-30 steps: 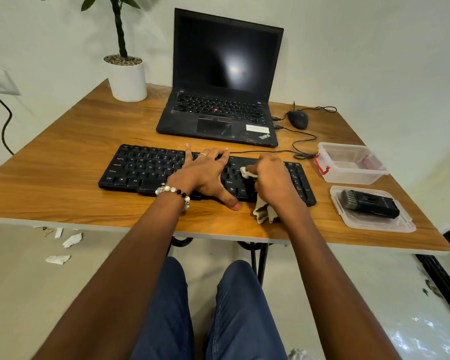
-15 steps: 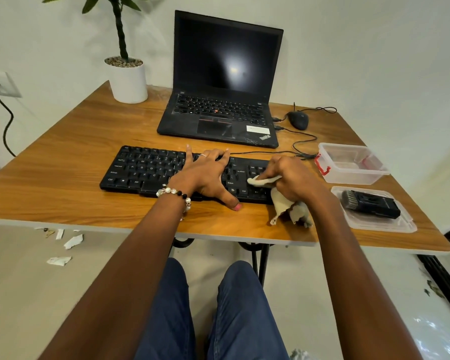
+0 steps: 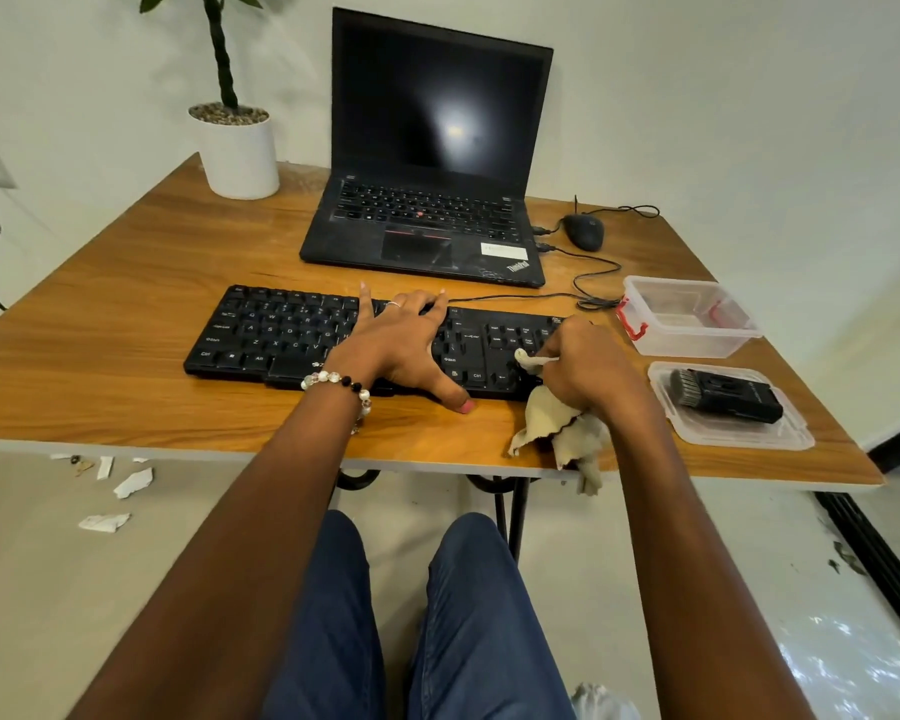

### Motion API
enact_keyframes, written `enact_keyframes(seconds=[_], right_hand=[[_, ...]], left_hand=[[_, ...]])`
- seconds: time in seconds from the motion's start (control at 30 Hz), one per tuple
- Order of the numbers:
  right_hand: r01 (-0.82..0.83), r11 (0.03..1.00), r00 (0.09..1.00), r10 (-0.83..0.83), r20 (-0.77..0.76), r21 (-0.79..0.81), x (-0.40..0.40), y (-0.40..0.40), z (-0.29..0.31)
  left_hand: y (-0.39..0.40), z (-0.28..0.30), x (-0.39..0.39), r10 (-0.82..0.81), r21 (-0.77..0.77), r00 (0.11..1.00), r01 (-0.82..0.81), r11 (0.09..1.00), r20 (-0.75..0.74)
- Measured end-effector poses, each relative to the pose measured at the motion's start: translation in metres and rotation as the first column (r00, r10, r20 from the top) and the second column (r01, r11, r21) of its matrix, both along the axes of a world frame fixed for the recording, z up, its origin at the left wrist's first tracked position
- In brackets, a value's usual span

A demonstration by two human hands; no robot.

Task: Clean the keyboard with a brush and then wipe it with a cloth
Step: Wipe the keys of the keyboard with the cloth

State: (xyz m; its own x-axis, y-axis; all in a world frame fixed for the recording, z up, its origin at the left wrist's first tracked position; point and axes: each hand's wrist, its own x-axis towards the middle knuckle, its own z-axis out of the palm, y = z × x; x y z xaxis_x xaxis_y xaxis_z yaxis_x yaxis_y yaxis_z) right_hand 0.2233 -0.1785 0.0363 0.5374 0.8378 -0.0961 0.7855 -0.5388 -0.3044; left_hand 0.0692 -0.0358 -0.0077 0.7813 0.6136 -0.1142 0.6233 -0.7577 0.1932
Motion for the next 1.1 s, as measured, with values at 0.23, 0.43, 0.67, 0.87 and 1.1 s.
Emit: enact_keyframes(seconds=[0.23, 0.43, 0.67, 0.87, 1.1], right_hand=[[0.135, 0.974, 0.984, -0.109, -0.144, 0.183, 0.016, 0.000, 0.007], [-0.127, 0.985, 0.992, 0.123, 0.037, 0.119, -0.023, 0.012, -0.004], [-0.275, 0.961, 0.959, 0.273, 0.074, 0.013, -0.026, 0.006, 0.010], [-0.020, 0.971, 1.000, 0.016, 0.021, 0.238, 0.002, -0.006, 0.006], [-0.143, 0.990, 0.958, 0.135, 0.251, 0.011, -0.012, 0.001, -0.012]], left_hand=[[0.000, 0.000, 0.000, -0.003, -0.004, 1.000, 0.003, 1.000, -0.004], [-0.001, 0.000, 0.000, 0.007, 0.009, 1.000, -0.007, 1.000, -0.010], [0.000, -0.001, 0.000, 0.015, 0.007, 1.000, -0.015, 1.000, -0.008], [-0.001, -0.001, 0.000, 0.011, 0.009, 1.000, -0.011, 1.000, 0.011], [0.000, 0.000, 0.001, 0.023, 0.003, 1.000, -0.023, 1.000, 0.004]])
